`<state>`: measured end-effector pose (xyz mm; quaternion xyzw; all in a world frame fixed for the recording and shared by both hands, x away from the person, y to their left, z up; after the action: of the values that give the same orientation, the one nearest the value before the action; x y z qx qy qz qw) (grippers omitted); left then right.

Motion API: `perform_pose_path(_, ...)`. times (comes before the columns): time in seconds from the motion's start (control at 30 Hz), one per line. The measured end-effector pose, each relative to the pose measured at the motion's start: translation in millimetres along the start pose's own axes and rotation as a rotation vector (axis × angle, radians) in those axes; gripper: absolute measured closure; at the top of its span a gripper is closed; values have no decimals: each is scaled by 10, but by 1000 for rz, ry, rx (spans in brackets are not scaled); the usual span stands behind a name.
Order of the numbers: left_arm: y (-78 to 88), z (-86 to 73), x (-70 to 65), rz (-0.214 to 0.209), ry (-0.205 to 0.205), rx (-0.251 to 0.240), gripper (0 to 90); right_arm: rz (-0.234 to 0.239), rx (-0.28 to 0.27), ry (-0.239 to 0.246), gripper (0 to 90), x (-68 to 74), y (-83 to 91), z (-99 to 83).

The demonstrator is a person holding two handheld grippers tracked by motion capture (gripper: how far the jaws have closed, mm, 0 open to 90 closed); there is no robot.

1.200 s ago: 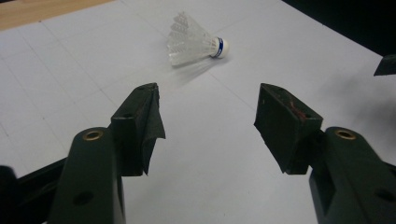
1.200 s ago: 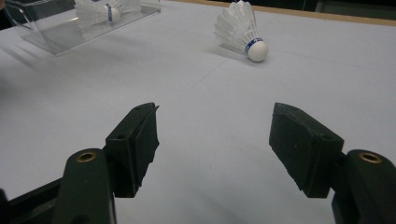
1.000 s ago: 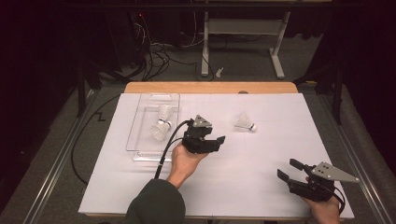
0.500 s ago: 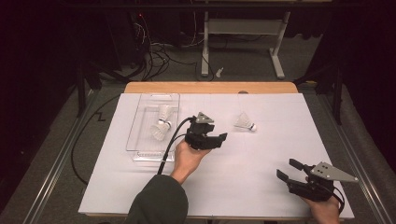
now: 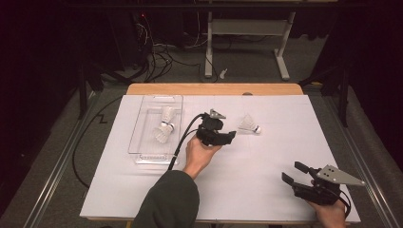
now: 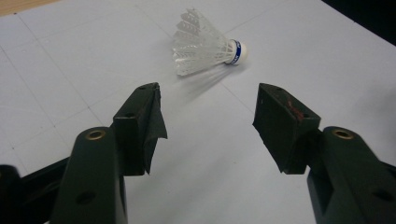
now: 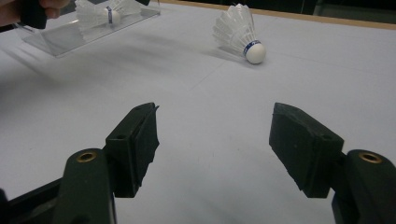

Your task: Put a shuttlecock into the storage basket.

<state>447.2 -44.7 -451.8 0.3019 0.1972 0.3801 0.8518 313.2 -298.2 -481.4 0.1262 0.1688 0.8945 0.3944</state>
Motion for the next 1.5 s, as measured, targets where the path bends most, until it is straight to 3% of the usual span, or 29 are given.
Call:
perform_pose_path(0.37,-100,75,107,0,38,66,429,-1,2,-1,328,-13,-2,-4)
perform_pose_path(0.93,-282,304,-19,-9,-27,167,466,-2,7,-6,328,-20,-4,-14)
perform_pose_path(1.5,-505,413,-74,-16,-16,250,469,12,15,-9,329,-8,-47,-14)
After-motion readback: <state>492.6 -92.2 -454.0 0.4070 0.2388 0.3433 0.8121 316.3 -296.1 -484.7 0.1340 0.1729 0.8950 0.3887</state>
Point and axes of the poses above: each handheld gripper's, and its own axes: y roughly backward along the jaws, z roughly out of its top, x roughly to its left, the point moved 7 cm from there along -y, roughly forward along the jaws, and after that the axes turned 6 degrees about z, right-handed, at the moved point
